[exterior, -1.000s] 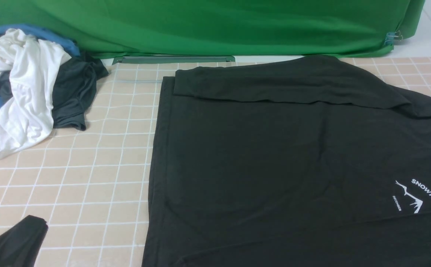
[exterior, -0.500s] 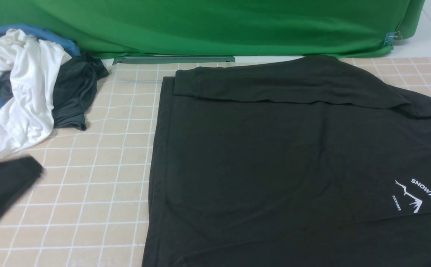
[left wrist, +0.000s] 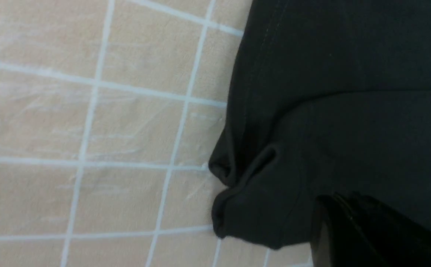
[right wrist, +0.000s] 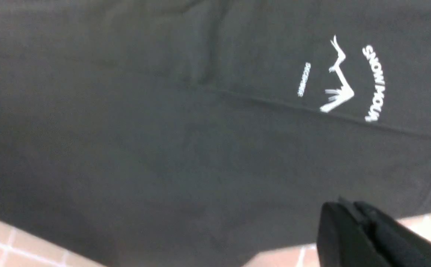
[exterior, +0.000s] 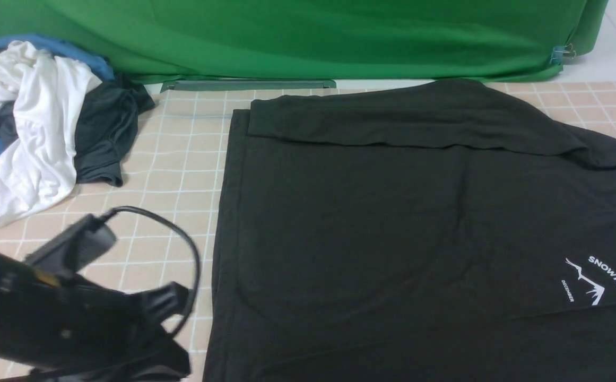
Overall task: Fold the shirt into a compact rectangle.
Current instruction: 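Grasp the left edge of the dark T-shirt lying flat on the table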
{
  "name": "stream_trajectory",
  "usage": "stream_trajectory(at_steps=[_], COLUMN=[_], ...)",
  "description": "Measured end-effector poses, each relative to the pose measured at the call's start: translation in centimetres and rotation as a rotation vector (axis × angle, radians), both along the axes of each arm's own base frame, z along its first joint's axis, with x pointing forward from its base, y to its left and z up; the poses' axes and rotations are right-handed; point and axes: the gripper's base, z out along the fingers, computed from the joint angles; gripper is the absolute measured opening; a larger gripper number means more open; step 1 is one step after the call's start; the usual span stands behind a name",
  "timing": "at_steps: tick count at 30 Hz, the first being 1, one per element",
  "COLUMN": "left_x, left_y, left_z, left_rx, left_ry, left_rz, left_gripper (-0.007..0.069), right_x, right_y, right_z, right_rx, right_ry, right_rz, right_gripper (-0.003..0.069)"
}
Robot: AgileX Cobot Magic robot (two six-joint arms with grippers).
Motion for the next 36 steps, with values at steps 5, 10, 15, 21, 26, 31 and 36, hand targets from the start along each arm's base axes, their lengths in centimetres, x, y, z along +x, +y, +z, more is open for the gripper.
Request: stream_trajectory(at_steps=[5, 10, 15, 21, 26, 31, 36], left_x=[1.7, 3.4, 4.2, 4.4, 4.4, 4.6, 5.0], left_y=[-3.4, -6.3, -7.5, -7.1, -7.8, -8.0, -8.0], left_z=[-1.4, -1.1, -1.5, -3.3, -4.7, -5.7, -6.5], left_rx=[0.157, 0.196, 0.233, 0.346, 0.329, 0.337, 0.358], left_ry=[0.071, 0.077, 0.101, 0.171, 0.234, 0.257, 0.232], left_rz=[-0.098, -0.180, -0.222, -0.293, -0.347, -0.377, -0.385], left_gripper=[0.0017, 0.0041, 0.0138, 0.0321, 0.0441, 0.0468, 0.0455], right_x=[0.3, 0.4, 0.5, 0.5, 0.6, 0.5, 0.5], right_y=[0.5, 0.5, 0.6, 0.6, 0.6, 0.6, 0.6], right_z=[0.3, 0.3, 0.4, 0.4, 0.4, 0.0, -0.2], right_rx=[0.069, 0.081, 0.084, 0.085, 0.085, 0.084, 0.084], right_ry=[-0.036, -0.052, -0.057, -0.064, -0.067, -0.053, -0.046], right_rz=[-0.017, -0.018, -0.018, -0.019, -0.019, -0.020, -0.020], right_gripper=[0.0048, 0.0056, 0.0061, 0.0078, 0.0092, 0.0098, 0.0110])
